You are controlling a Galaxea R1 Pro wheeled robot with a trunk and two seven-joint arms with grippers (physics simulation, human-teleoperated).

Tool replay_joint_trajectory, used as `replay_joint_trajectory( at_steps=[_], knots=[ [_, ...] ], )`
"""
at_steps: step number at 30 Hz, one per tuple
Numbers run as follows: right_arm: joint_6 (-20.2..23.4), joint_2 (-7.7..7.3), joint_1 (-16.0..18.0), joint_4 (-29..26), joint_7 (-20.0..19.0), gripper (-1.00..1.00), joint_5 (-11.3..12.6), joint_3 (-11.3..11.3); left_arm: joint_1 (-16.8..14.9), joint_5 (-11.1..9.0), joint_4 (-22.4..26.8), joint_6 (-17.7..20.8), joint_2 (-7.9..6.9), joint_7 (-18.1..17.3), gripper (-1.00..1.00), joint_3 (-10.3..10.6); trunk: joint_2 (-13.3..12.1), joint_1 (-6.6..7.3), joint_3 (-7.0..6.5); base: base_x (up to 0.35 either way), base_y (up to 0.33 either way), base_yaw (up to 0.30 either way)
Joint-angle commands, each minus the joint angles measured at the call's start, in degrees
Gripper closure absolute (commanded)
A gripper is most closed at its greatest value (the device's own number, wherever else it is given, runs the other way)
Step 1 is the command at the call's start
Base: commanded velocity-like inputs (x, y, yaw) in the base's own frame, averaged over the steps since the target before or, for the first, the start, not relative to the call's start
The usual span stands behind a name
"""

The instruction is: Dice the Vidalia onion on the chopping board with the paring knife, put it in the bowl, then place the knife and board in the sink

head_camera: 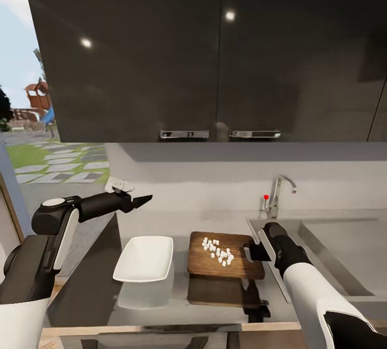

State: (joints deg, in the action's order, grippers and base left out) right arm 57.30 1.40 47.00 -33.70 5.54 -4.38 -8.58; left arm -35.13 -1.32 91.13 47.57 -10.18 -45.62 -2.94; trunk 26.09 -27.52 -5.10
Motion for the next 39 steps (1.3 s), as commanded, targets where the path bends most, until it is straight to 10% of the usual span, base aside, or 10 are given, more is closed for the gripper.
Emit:
replay_joint_trajectory(
  at_steps=[1, 39],
  knots=[
    [0.2, 0.09, 0.0, -0.1, -0.1, 1.0, -0.4, -0.4, 0.0, -0.1, 0.0, 0.4, 0.0, -0.1, -1.0, 0.0, 0.0, -0.02, -0.07, 0.0, 0.0, 0.0],
    [0.2, 0.18, 0.0, -0.1, -0.1, 1.0, -0.4, -0.4, 0.0, -0.1, 0.0, 0.4, -0.02, -0.1, -1.0, 0.0, 0.0, -0.02, -3.61, 0.0, 0.0, 0.003]
  ],
)
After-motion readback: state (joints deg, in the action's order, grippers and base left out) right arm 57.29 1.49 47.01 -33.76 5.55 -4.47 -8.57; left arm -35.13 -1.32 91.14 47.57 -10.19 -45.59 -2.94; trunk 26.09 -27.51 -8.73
